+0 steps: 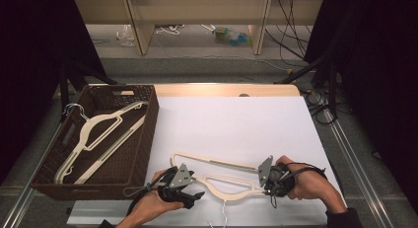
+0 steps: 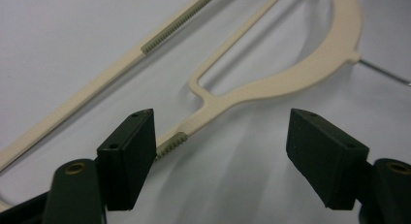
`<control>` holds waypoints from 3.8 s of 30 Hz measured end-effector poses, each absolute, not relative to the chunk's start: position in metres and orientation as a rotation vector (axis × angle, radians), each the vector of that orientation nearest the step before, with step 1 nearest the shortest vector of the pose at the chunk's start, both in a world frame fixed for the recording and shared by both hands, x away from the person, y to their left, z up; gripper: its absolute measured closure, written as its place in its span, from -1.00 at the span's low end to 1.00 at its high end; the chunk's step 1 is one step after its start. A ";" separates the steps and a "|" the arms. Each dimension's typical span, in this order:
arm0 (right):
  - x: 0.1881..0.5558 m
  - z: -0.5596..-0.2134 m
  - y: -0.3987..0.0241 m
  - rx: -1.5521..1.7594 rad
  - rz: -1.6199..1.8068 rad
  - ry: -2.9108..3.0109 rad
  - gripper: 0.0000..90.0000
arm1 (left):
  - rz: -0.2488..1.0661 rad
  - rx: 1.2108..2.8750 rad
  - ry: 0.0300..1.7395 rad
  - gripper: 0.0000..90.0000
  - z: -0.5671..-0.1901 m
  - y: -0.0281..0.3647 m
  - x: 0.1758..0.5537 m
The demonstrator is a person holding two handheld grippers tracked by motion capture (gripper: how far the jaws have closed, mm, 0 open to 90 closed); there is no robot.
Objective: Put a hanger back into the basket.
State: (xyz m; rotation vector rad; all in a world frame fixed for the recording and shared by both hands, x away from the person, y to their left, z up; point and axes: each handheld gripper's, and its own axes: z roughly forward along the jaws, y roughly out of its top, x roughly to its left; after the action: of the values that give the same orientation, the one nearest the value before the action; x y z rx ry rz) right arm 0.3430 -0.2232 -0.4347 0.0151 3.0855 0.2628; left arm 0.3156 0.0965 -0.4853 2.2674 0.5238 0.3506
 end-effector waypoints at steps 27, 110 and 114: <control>0.340 -0.426 -0.225 0.014 0.321 3.092 0.78 | 0.514 2.328 0.233 -0.29 -0.490 0.055 0.304; 0.347 -0.382 -0.271 0.836 1.124 2.452 -0.63 | 0.093 1.840 0.701 0.91 -0.343 0.146 0.361; 0.346 -0.383 -0.271 0.853 1.117 2.458 -0.63 | 0.085 1.816 0.742 0.91 -0.331 0.160 0.360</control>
State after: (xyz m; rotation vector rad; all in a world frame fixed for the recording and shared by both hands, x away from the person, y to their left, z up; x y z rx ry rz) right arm 0.3464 -0.2711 -0.3833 0.8528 2.4583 1.1174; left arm 0.3603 0.1598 -0.3305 1.8165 0.7416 0.0854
